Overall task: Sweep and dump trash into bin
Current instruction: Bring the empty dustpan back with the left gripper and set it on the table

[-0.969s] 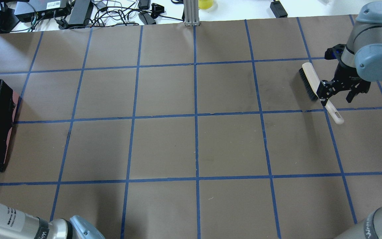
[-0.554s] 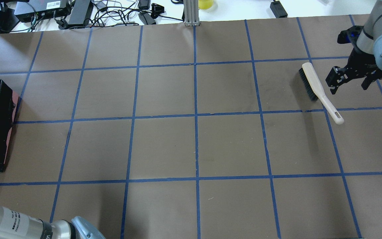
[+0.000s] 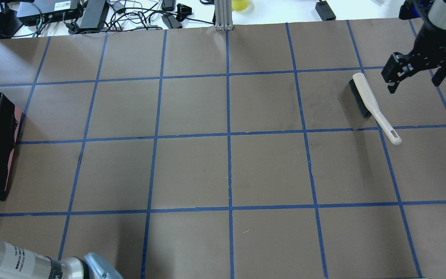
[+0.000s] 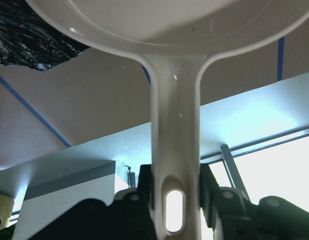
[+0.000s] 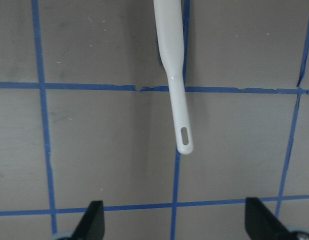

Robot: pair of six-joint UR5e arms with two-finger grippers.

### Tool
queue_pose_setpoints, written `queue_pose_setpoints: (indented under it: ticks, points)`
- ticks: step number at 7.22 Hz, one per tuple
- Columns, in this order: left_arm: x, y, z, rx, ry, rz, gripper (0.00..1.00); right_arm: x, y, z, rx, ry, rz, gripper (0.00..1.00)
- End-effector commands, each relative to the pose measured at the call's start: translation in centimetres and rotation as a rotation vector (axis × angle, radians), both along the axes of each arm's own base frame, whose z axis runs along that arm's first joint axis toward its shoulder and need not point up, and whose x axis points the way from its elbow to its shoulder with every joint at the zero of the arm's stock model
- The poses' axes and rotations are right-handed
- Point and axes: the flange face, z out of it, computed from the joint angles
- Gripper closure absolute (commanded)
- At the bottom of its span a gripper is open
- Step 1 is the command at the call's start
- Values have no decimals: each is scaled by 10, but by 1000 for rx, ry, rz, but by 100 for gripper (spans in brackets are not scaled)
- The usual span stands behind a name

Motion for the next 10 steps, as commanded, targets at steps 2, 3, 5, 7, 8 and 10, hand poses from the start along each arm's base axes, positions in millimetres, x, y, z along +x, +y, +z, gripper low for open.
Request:
queue_pose_setpoints:
  ticks: [2, 3, 5, 7, 8, 10]
  points:
    - [-9, -3, 12, 11, 64, -85, 100, 118, 11, 41, -99, -65, -71, 0]
    - [-15, -5, 29, 33, 175, -105, 100, 141, 13, 47, -150, -68, -10, 0]
    - [-47, -25, 81, 57, 363, -40, 100, 148, 8, 45, -192, -76, 5, 0]
    - [-133, -80, 72, 73, 460, -10, 100, 148, 4, 36, -171, -81, -5, 0]
    - [-177, -110, 62, 63, 490, 8, 100, 148, 2, 42, -191, -85, -10, 0]
    - [-260, -158, 23, 66, 558, 54, 100, 147, -1, 41, -189, -85, -7, 0]
